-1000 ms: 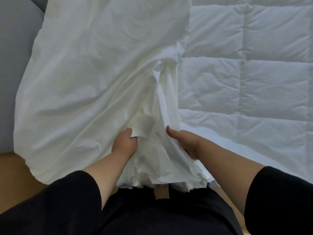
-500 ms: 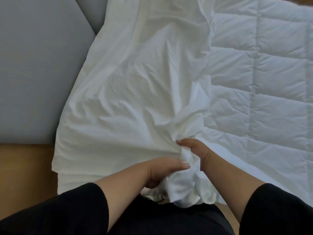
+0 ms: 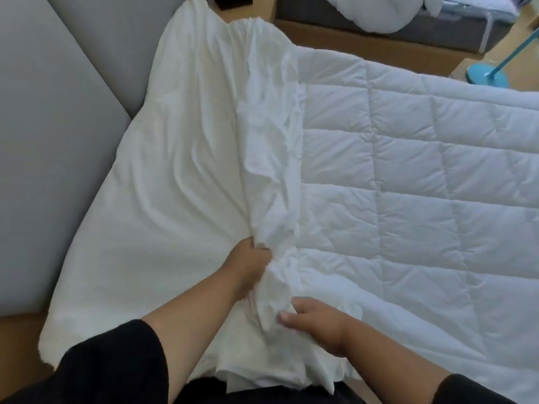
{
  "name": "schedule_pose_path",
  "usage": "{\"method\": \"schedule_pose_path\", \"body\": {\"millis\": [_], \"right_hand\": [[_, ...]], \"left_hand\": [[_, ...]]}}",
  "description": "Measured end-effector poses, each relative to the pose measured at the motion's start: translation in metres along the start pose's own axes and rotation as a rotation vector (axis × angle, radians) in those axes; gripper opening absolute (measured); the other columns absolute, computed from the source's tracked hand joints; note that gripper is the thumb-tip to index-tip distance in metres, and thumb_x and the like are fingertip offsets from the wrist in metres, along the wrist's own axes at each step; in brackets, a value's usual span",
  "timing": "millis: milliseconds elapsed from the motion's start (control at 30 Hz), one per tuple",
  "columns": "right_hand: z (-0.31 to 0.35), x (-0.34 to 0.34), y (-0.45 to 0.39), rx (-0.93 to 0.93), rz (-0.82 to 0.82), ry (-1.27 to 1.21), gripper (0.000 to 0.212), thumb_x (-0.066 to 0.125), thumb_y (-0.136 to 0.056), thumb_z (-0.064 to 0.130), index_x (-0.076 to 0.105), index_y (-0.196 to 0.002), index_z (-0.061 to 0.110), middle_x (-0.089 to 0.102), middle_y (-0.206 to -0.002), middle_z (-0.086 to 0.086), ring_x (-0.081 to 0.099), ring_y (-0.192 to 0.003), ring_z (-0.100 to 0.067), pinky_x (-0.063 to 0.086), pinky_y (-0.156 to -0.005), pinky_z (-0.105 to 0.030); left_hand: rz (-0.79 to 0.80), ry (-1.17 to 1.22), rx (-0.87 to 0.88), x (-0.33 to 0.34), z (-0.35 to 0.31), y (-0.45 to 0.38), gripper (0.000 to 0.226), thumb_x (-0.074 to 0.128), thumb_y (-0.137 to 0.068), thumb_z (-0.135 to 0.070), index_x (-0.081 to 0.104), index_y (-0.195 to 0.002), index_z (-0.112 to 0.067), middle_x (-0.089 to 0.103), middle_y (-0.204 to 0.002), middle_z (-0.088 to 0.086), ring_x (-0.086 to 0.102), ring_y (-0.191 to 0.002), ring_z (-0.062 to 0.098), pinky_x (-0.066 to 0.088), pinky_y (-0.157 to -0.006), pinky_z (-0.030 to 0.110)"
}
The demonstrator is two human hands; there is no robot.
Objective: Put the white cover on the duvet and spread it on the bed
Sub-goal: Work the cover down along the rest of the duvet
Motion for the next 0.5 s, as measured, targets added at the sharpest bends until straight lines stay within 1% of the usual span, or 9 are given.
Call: {"method": "schedule_pose_path", "body": {"millis": [67,100,167,233,300,333,400,433,500], "right_hand": [[0.002,-0.025,-0.013,-0.041,-0.124,-0.395,0.067,0.066,-0.082,0.061,0.064,-0.131,0.014,0.069,-0.126,-0.013,0.062,-0.122,-0.030,0.045,-0.108,-0.049],[0.008,-0.036,-0.023,-0.071,-0.199,-0.496,0.074,0.062,-0.083,0.068,0.060,-0.134,0.016,0.069,-0.126,-0.013,0.062,-0.122,-0.031,0.045,-0.106,-0.051],[0.038,-0.049,-0.040,-0.136,-0.310,-0.574,0.087,0.066,-0.072,0.076,0.058,-0.136,0.018,0.070,-0.126,-0.008,0.063,-0.121,-0.029,0.048,-0.103,-0.051],[0.077,-0.054,-0.055,-0.178,-0.326,-0.556,0.099,0.071,-0.058,0.083,0.062,-0.133,0.020,0.071,-0.124,-0.003,0.066,-0.117,-0.025,0.048,-0.106,-0.047],[0.116,-0.052,-0.063,-0.217,-0.258,-0.553,0.076,0.061,-0.079,0.078,0.068,-0.125,0.018,0.073,-0.117,-0.006,0.070,-0.109,-0.025,0.052,-0.099,-0.043],[0.132,-0.050,-0.068,-0.249,-0.216,-0.573,0.057,0.057,-0.091,0.066,0.072,-0.115,0.017,0.075,-0.107,-0.007,0.071,-0.098,-0.023,0.055,-0.089,-0.040],[0.151,-0.041,-0.075,-0.296,-0.202,-0.633,0.031,0.059,-0.096,0.040,0.073,-0.083,0.016,0.067,-0.075,-0.005,0.065,-0.066,-0.018,0.053,-0.064,-0.030],[0.157,-0.034,-0.077,-0.295,-0.171,-0.687,0.033,0.059,-0.094,0.035,0.070,-0.070,0.017,0.061,-0.065,-0.003,0.060,-0.057,-0.017,0.050,-0.057,-0.027],[0.162,-0.022,-0.077,-0.303,-0.042,-0.831,0.038,0.055,-0.094,0.038,0.068,-0.064,0.018,0.059,-0.061,-0.002,0.059,-0.055,-0.019,0.049,-0.056,-0.027]], "left_hand": [[0.123,0.435,-0.057,-0.013,-0.012,0.013,0.031,0.041,-0.082,0.010,0.070,-0.077,-0.001,0.067,-0.067,0.013,0.067,-0.060,0.026,0.056,-0.057,0.032],[0.203,0.535,-0.070,-0.017,-0.017,0.021,0.028,0.044,-0.075,0.010,0.070,-0.070,0.000,0.065,-0.065,0.013,0.065,-0.059,0.029,0.055,-0.057,0.032],[0.312,0.598,-0.083,-0.020,-0.025,0.036,0.023,0.053,-0.056,0.004,0.071,-0.068,0.000,0.064,-0.069,0.013,0.064,-0.064,0.032,0.055,-0.063,0.034],[0.365,0.595,-0.128,-0.020,-0.024,0.042,0.028,0.062,-0.046,-0.003,0.072,-0.072,-0.002,0.063,-0.071,0.012,0.063,-0.065,0.031,0.055,-0.063,0.033],[0.368,0.585,-0.210,-0.021,-0.021,0.044,0.036,0.064,-0.051,-0.009,0.072,-0.086,-0.002,0.064,-0.080,0.014,0.064,-0.072,0.032,0.053,-0.069,0.035],[0.351,0.566,-0.236,-0.021,-0.020,0.044,0.041,0.062,-0.056,-0.013,0.071,-0.095,-0.001,0.065,-0.085,0.016,0.064,-0.077,0.033,0.052,-0.075,0.037],[0.266,0.489,-0.266,-0.021,-0.018,0.041,0.050,0.060,-0.061,-0.020,0.069,-0.106,-0.001,0.067,-0.090,0.017,0.064,-0.084,0.034,0.050,-0.082,0.039],[0.207,0.434,-0.255,-0.021,-0.017,0.040,0.052,0.060,-0.061,-0.023,0.069,-0.108,-0.002,0.070,-0.090,0.017,0.065,-0.085,0.033,0.050,-0.084,0.039],[0.101,0.333,-0.194,-0.025,-0.011,0.036,0.055,0.060,-0.062,-0.030,0.070,-0.112,-0.008,0.075,-0.094,0.012,0.069,-0.093,0.031,0.052,-0.088,0.040]]}}
Point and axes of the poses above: each hand's wrist, its own y-axis away from the middle knuckle, its own x-axis out of the palm, z = x × y, the point moved 1 cm from there along -y, towards the middle knuckle
